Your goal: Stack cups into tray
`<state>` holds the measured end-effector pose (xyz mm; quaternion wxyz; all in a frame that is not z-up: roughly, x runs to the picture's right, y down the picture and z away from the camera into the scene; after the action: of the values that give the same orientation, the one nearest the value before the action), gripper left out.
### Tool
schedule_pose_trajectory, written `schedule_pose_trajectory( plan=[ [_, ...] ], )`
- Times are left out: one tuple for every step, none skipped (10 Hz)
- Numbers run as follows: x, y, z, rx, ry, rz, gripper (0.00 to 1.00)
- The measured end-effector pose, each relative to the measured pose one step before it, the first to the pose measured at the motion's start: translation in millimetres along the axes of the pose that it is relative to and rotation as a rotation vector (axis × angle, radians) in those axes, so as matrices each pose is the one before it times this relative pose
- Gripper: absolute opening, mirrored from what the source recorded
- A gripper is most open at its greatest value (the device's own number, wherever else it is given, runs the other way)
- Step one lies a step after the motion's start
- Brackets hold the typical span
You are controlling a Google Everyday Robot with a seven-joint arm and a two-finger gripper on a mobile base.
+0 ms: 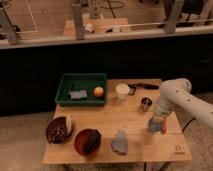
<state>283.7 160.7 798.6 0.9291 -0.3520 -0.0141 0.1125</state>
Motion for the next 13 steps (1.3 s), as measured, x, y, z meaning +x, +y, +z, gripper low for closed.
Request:
schedule_pose_trajectory(
  plan=[
    [-7.53, -19.17, -11.20, 0.01493, -0.00384, -0.00555, 0.17],
    [-9.36, -18.47, -12.30, 0.01807, -0.00608, -0.00780, 0.17],
    [-7.45, -12.90, -12.83, 0.01690, -0.00659, -0.00566, 0.17],
    [-4.45, -13.56, -12.96, 0.01732, -0.00361, -0.00284, 0.17],
    [-2.24, -14.29, -13.83, 0.01855, 0.00039, -0.00306, 0.17],
    [-7.13, -14.63, -9.30, 0.02132, -0.00216, -0.00817, 0.17],
    [-9.82, -12.25, -5.82, 0.01433, -0.00401, -0.00931, 0.17],
    [-1.67, -6.17, -0.30, 0.00438, 0.00154, -0.00209, 0.18],
    [1.32, -2.72, 3.22, -0.00433, 0.00194, 0.00304, 0.22],
    [1.81, -4.52, 11.14, 0.00135, 0.00143, 0.00313, 0.34],
    [-1.80, -3.32, 13.41, 0.00368, 0.00284, -0.00543, 0.44],
    [-2.75, -4.13, 12.03, 0.00501, 0.00137, -0.00427, 0.54],
    [1.57, -4.67, 9.09, 0.00672, 0.00929, 0.00079, 0.62]
  ],
)
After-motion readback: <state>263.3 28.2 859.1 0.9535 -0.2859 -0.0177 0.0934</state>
